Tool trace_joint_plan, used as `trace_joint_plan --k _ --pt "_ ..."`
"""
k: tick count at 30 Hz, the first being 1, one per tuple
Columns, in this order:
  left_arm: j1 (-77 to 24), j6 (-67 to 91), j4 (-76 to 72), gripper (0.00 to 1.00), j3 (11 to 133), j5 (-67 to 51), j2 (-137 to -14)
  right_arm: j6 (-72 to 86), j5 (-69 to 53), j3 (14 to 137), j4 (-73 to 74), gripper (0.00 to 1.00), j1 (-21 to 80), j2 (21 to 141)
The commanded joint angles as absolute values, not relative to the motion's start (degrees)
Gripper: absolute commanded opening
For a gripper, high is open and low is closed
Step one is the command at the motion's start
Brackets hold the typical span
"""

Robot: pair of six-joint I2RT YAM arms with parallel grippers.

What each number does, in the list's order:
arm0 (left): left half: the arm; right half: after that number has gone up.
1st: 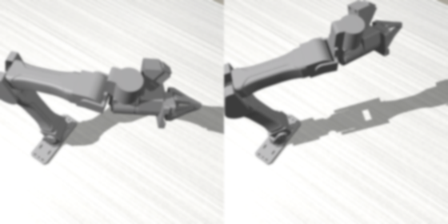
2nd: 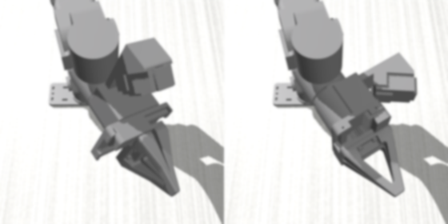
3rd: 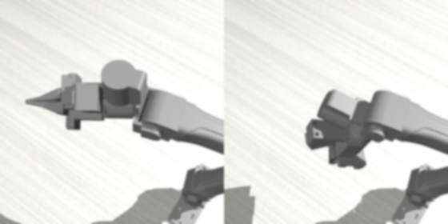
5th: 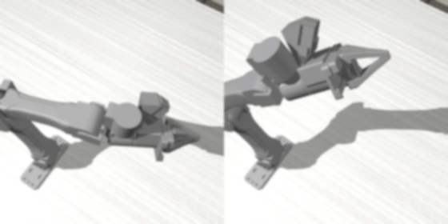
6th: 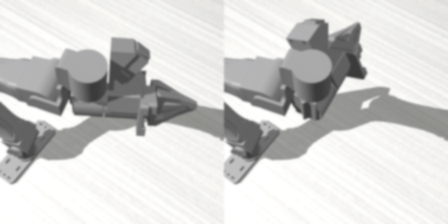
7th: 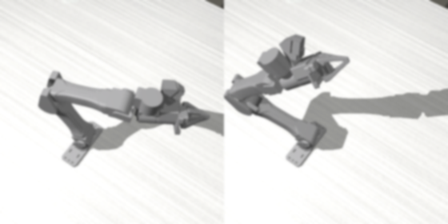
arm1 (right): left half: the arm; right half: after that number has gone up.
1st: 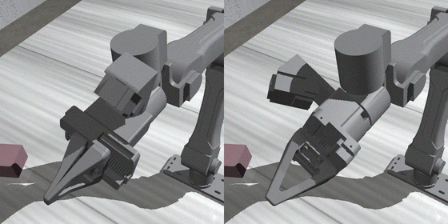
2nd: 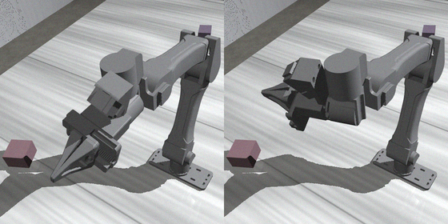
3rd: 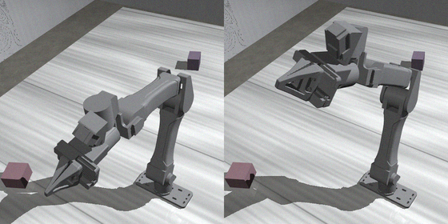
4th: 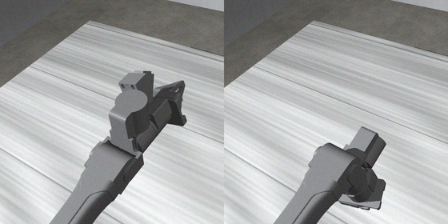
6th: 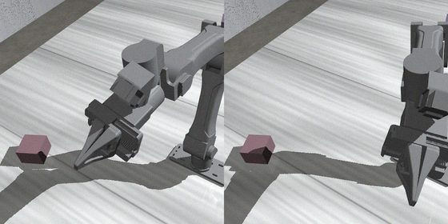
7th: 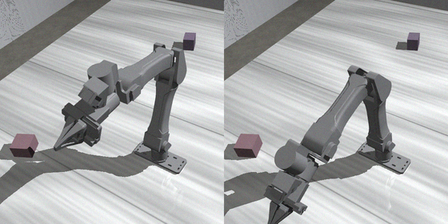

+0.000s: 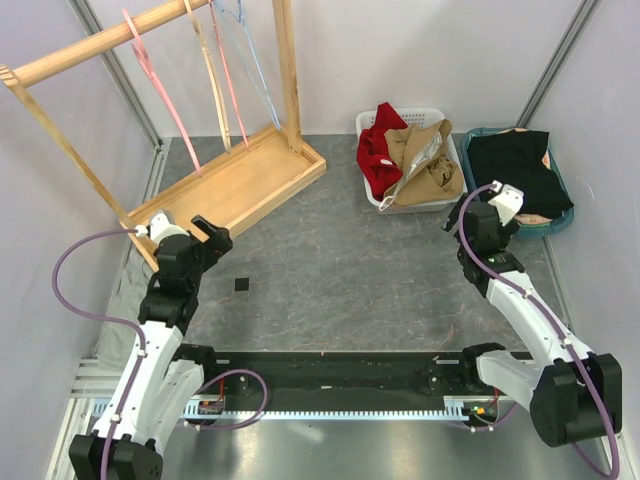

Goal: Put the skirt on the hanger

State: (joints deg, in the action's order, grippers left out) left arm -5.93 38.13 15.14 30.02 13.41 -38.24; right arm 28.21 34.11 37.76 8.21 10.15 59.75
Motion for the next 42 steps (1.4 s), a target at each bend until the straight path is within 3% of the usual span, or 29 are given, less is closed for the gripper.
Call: trace_joint_plan --k 1,14,23,26,27,29,30,32,42 --pt "-5.98 42.36 18.19 1.0 32.69 14.24 -37.79 24.26 27.62 44.97 9.22 0.98 10.2 61.34" --pt "-5.98 40.7 19.51 0.97 38.14 4.14 -45.34 21.8 12.94 69.34 9.32 0.97 10.11 81.55" --pt "-5.98 38.23 19.42 0.94 40.61 2.99 -51.06 24.95 10.81 76.38 8.35 0.87 10.28 96.94" --pt "-5.98 38.5 18.81 0.94 40.26 2.9 -51.24 26.19 10.72 76.2 6.42 0.73 10.46 98.7" --pt "-5.98 38.41 18.72 0.94 40.34 2.9 -51.41 26.37 10.64 76.46 5.46 0.6 10.55 98.96" --pt "-5.98 38.15 18.72 0.93 40.34 2.81 -51.33 26.54 10.55 77.08 4.58 0.43 10.55 99.84" --pt "-5.98 38.06 18.81 0.93 40.34 2.64 -51.33 26.63 10.55 78.12 4.48 0.24 10.63 100.1" --pt "-5.98 38.06 18.9 0.93 40.34 2.37 -50.89 26.54 11.07 79.45 4.66 0.02 10.55 100.63" --pt "-5.98 36.91 19.69 0.93 40.25 0.97 -46.67 24.44 13.18 88.4 5.36 0.0 10.63 87.39"
